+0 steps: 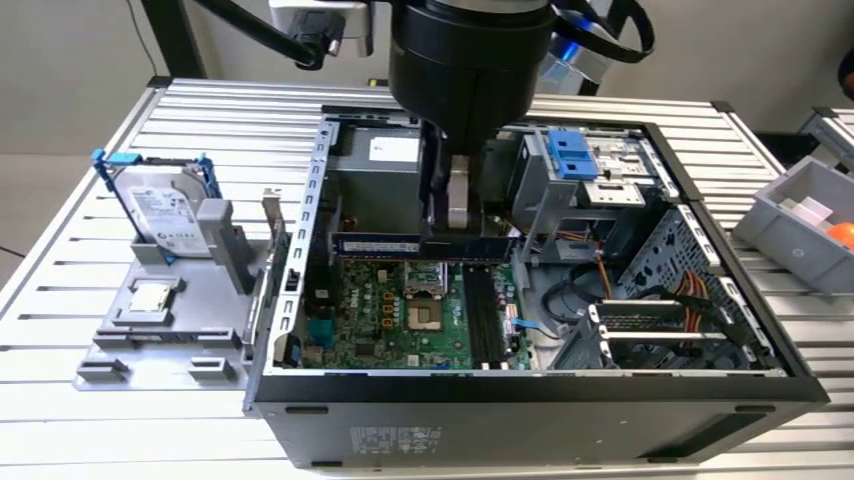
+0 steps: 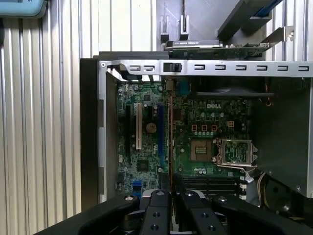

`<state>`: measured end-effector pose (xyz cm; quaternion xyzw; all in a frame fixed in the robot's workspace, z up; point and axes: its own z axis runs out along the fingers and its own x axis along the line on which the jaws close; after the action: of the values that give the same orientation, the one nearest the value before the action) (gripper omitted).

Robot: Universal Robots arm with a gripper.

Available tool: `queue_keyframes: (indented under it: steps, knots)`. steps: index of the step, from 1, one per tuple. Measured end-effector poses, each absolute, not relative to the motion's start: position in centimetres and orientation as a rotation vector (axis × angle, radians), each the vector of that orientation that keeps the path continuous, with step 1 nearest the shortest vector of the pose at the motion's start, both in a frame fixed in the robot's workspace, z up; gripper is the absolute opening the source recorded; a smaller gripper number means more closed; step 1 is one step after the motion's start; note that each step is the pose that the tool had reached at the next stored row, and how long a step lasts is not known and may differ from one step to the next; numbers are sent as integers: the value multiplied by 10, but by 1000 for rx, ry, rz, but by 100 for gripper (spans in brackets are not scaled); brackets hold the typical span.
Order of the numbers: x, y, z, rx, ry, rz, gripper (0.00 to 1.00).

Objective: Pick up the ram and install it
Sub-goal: 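Pick up the ram and move it above insertion slot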

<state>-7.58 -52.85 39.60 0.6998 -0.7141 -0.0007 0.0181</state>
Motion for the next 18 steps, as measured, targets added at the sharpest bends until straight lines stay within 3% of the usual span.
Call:
queue_keyframes:
  steps: [18]
  knots:
    - [-56,-529,396,2173,-2218,-2,0]
